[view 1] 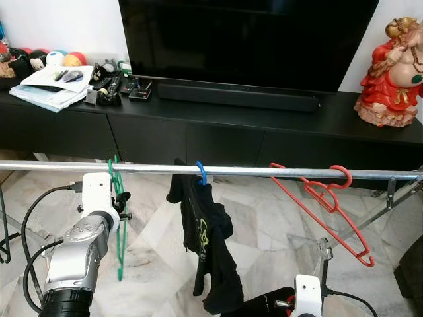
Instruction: Hang hanger
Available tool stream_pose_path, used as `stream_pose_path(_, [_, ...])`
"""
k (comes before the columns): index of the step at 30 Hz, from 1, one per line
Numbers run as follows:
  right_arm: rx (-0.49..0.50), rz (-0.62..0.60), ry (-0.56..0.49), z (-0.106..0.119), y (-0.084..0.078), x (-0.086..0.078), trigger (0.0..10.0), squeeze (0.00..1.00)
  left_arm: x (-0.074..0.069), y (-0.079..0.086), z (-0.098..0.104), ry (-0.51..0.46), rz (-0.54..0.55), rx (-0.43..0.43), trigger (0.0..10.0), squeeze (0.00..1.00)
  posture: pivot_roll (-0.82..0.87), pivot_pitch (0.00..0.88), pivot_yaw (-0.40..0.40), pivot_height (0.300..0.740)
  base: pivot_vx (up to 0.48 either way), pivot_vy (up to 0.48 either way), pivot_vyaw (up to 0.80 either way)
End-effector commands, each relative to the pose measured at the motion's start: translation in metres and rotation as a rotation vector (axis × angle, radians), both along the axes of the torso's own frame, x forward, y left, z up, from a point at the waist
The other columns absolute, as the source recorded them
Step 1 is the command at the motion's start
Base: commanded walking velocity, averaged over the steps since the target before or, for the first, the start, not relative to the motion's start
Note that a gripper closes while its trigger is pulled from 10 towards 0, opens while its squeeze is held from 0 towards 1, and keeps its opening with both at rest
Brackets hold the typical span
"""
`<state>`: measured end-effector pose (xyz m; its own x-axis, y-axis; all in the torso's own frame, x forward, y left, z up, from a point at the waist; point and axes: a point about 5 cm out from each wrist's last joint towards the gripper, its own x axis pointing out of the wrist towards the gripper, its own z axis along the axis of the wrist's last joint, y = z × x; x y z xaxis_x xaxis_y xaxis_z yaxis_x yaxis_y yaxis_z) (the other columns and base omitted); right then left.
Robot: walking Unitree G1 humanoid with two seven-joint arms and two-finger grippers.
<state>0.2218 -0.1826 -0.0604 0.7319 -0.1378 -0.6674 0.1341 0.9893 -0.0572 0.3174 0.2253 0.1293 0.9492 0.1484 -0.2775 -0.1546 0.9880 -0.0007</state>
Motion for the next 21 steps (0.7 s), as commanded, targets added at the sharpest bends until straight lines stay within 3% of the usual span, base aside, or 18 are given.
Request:
stream_pose_path(1, [-0.005, 0.002, -0.003, 0.0012, -0.0009, 0.0018, 10.0, 0.0, 0.0002, 0.0001, -0.0035, 0.019, 0.015, 0.0, 0.0, 0.0, 0.09, 0.09, -0.04, 0.74, 0.0, 0.0, 0.0])
stream_pose_path(21, [0.0, 0.0, 0.0, 0.0007, 0.0013, 0.0016, 10.0, 0.0, 0.0001, -0.0028, -0.0076, 0.038, 0.009, -0.002, 0.0, 0.0, 0.09, 0.091, -0.036, 0.74, 0.0, 0.0, 0.0])
